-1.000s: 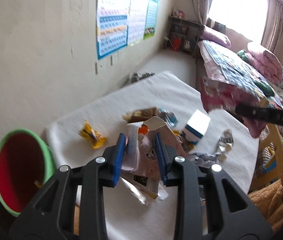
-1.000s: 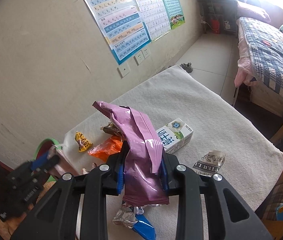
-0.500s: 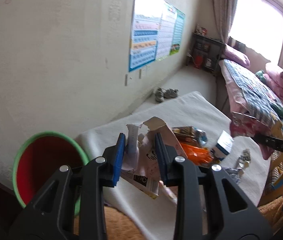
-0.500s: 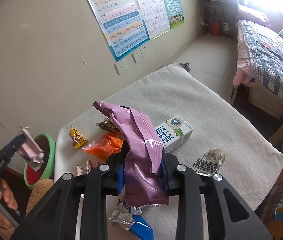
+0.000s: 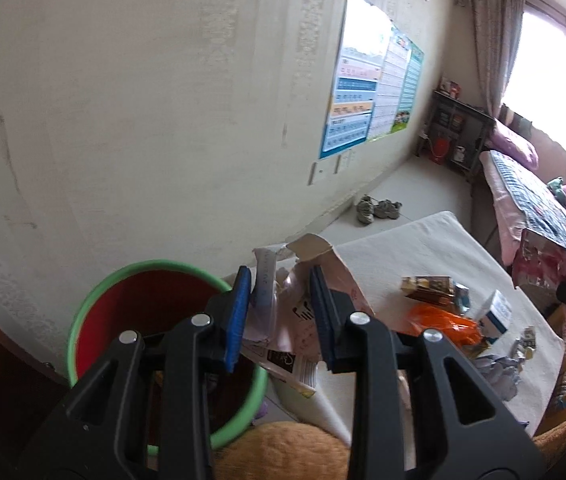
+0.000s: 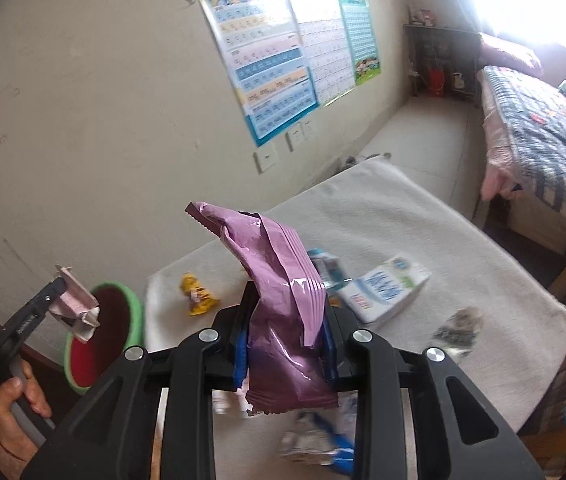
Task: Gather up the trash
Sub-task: 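Carry the white-pink wrapper to the bucket and release it with the left gripper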
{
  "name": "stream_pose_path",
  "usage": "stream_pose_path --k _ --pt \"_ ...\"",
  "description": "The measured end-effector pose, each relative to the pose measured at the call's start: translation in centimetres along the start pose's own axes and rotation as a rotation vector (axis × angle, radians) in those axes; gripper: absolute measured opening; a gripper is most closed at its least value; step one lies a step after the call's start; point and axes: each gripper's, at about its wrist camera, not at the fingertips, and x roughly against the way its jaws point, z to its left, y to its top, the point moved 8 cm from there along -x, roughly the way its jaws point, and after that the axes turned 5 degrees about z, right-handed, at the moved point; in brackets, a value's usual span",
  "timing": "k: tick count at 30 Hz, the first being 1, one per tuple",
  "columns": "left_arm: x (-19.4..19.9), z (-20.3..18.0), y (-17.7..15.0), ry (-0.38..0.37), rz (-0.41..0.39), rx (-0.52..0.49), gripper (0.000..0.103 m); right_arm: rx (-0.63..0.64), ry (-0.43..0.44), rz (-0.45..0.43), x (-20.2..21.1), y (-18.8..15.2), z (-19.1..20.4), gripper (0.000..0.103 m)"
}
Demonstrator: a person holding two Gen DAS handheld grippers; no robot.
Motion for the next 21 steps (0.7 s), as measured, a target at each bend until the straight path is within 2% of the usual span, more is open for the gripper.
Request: stream_pose_path --k 6,12,17,21 --pt "-0.1 3.6 -0.2 0.063 0.000 0.029 0.029 0.072 0.026 0.024 -2.1 0.3 4.9 0.028" --pt "-0.4 7.0 -0.8 0.125 0.009 0.051 0.029 0.081 0.083 0.047 -4.1 1.0 8.5 0.028" --pt "-1.1 9.2 -1.8 0.144 0.041 0.077 0.029 0.141 0.115 0.083 -6.3 0.8 12.2 0.029" --pt "-1.7 10.4 -2.3 0.153 0.060 0.092 0.029 0.224 0.152 0.146 -8.8 -0.8 15.8 0.029"
